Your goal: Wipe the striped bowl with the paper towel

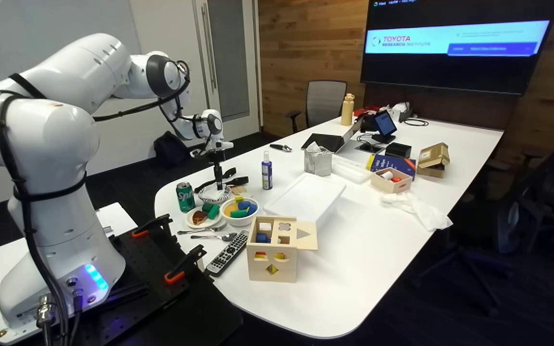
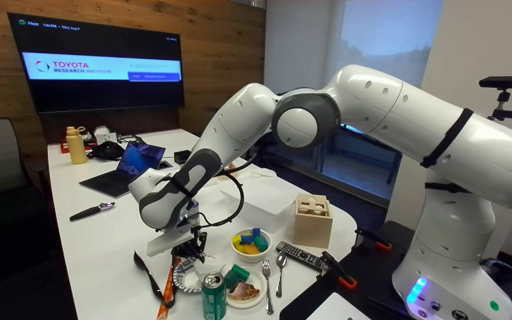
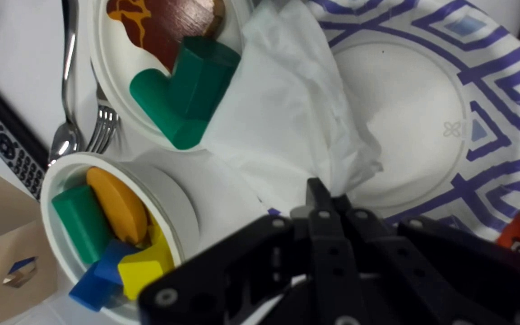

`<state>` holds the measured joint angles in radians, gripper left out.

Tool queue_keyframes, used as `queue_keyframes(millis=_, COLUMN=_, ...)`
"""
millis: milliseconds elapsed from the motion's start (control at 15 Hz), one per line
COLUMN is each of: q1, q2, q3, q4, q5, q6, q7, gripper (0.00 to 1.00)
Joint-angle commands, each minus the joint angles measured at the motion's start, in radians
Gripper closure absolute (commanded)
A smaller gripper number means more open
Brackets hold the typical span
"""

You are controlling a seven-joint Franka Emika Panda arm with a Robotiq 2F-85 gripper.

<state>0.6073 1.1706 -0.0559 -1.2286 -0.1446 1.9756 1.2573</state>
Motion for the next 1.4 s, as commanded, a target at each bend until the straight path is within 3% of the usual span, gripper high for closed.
queue_keyframes(millis=0, q1=-0.026, q2=0.039, q3=0.032, q4=0.073, q5=-0.007, q6=0.001, q7=-0.047, gripper=1.00)
queue_keyframes(millis=533, q1=-0.071, q2=0.035, q3=0.098, q4=0.062, q5=0.016, q6=0.152, q7=-0.253, gripper=1.00)
queue_keyframes(millis=800, q1=-0.072, q2=0.026, q3=0.103, q4=0.056, q5=0.005, q6=0.190, q7=-0.275, gripper=1.00)
queue_keyframes(millis=1067, q1=-0.041, q2=0.007, q3=0.065, q4=0.045, q5=-0.012, q6=0.158, q7=-0.207, gripper=1.00)
queue_keyframes(millis=1333, q1=-0.017, q2=-0.006, q3=0.043, q4=0.047, q5=-0.007, q6=0.038, q7=-0.143, gripper=1.00)
